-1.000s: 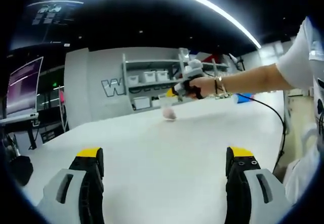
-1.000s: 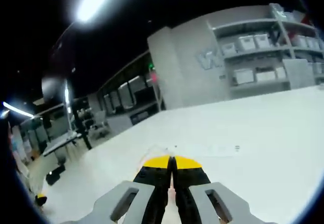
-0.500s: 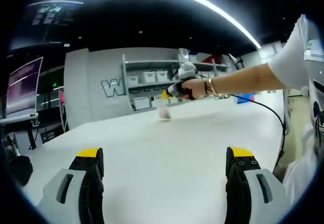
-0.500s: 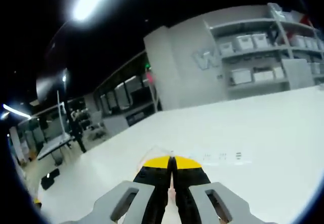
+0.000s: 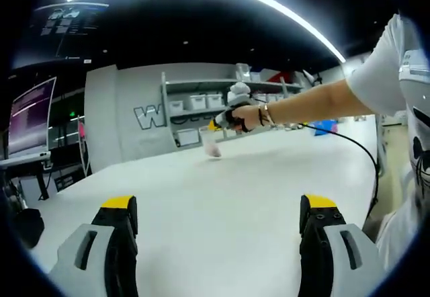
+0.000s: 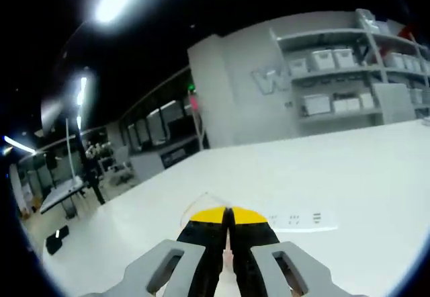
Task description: Open the resealable bag by pulling the two sides of the seal apart until the entire bag opening is separated and visibly accessible.
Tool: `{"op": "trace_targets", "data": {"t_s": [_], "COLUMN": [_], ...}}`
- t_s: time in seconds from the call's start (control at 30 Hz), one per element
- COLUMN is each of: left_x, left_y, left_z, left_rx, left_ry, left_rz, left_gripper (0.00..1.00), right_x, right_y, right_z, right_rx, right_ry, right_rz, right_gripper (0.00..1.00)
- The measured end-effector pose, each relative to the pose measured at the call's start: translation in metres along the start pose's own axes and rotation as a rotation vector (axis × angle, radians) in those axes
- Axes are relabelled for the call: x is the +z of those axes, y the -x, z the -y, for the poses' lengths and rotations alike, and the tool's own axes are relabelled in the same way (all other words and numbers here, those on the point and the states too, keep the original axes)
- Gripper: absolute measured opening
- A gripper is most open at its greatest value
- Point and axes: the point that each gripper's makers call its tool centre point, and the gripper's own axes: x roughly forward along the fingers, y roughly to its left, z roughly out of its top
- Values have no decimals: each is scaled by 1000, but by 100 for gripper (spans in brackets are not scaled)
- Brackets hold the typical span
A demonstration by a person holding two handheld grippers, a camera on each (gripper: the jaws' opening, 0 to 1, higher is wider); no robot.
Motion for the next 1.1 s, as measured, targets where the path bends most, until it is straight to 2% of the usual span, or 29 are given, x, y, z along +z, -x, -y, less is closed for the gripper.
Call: {"op": "trace_targets", "data": {"t_s": [0.17, 0.43, 0.63, 0.93, 1.1], "left_x": [1, 1, 1, 1, 1], "left_y": [0, 0, 0, 0, 0], "left_z": [0, -1, -1, -2, -2], "left_rx": [0, -1, 0, 4, 4], "left_ry": [5, 4, -1, -3, -3], "left_rz": [4, 4, 4, 5, 4], "left_gripper": [100, 100, 100, 100, 100], "right_x": [2, -1, -19, -43, -65], "right_y": [-9, -26, -43, -58, -59], "right_z": [6, 1, -23, -50, -60], "right_rx": [-16, -33, 8, 51, 87], "right_ry": [-4, 24, 58, 122, 86], "right_rz": [13, 22, -2, -37, -71], "right_gripper": [0, 0, 0, 0, 1]}}
